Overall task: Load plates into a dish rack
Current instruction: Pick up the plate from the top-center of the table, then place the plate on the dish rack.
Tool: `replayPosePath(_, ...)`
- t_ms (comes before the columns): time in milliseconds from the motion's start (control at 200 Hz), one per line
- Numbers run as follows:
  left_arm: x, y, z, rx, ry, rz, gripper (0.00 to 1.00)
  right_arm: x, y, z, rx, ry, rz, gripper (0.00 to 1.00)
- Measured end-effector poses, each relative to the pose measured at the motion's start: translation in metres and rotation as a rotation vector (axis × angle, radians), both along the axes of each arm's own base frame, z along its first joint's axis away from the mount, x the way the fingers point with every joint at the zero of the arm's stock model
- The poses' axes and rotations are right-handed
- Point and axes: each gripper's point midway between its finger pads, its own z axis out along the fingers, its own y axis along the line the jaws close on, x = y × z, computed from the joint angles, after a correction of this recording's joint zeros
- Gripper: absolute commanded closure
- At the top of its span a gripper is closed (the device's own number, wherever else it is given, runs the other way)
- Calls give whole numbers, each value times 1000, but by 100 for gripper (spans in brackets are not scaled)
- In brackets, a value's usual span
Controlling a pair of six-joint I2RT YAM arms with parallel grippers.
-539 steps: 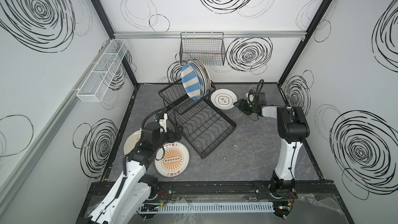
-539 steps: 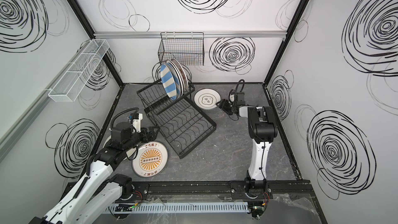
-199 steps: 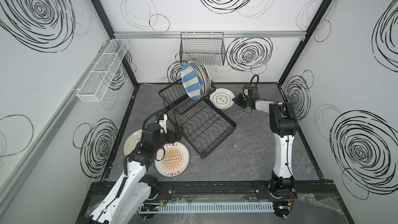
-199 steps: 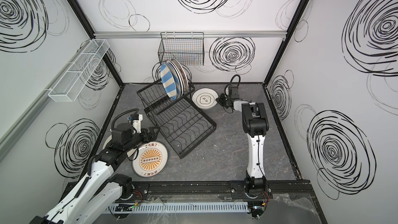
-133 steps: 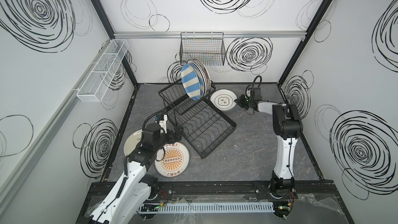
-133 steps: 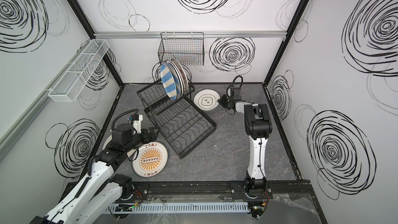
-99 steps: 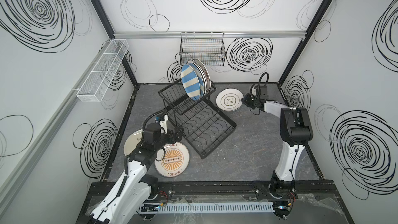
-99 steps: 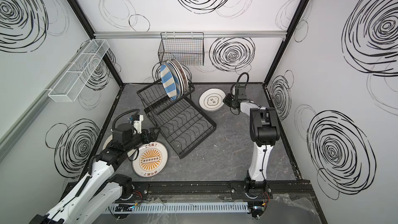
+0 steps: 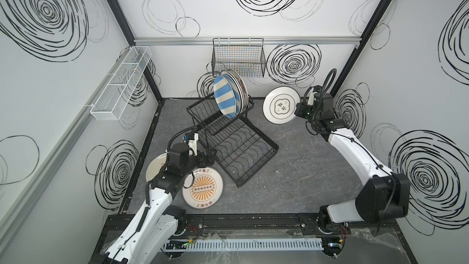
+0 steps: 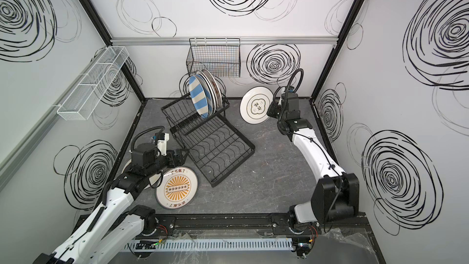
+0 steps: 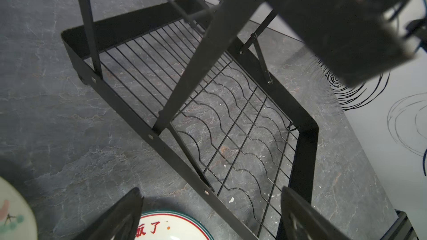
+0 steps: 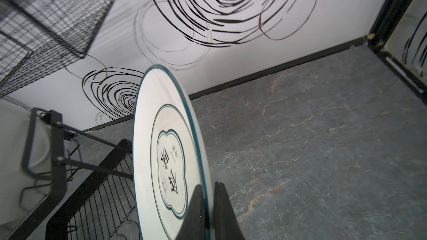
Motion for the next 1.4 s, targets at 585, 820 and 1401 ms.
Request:
replayPosePath(585, 4, 12, 5, 51, -27, 7, 4, -118, 81, 138, -198, -248, 91, 100)
replayPosePath(820, 4, 11, 4, 40, -21, -1, 4, -158, 127, 191, -210, -377, 170, 100)
replayPosePath(1401, 4, 11, 3, 40, -15, -2, 4, -134, 243, 167, -427, -479, 169, 100)
